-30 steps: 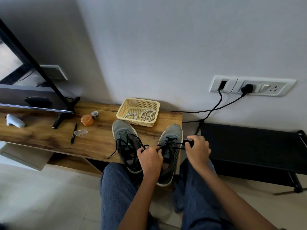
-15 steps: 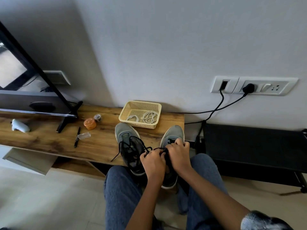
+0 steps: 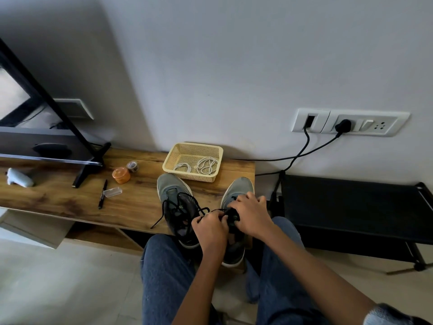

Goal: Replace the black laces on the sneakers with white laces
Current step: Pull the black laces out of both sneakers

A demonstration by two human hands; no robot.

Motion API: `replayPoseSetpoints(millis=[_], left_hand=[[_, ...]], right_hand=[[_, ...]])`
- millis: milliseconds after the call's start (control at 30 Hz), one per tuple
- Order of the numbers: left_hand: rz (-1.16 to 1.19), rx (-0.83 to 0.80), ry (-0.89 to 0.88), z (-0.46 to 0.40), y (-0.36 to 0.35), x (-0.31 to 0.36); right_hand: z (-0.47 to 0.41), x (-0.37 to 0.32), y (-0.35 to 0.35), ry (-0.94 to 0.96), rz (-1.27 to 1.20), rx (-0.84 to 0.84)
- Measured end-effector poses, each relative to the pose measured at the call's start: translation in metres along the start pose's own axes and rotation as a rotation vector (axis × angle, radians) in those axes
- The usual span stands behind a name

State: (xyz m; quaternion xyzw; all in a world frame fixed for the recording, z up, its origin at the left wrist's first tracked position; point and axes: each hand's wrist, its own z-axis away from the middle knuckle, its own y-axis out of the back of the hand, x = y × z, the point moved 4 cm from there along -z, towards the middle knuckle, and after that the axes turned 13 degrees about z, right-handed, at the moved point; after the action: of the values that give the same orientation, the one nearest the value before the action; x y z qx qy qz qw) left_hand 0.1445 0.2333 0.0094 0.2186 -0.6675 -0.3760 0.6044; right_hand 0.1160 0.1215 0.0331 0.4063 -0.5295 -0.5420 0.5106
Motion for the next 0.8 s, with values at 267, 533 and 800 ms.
replayPoseSetpoints(millis=[267,533,800], left_hand=[[0.014,-0.041,0.027,-0.001,0.002,-0.001],[0.004,-0.002,0.038,0.001,-0.002,-0.004],[-0.027,0.074,0.054,-0.004,0.003,-0.01]], right_hand=[[0.001,-0.023,-0.008,-0.145,0.118,0.117],[0.003,-0.02,-0.012,-0.214,0.051,0.217],[0.021,0.021,-0.004,-0.453,-0.295,0.396]])
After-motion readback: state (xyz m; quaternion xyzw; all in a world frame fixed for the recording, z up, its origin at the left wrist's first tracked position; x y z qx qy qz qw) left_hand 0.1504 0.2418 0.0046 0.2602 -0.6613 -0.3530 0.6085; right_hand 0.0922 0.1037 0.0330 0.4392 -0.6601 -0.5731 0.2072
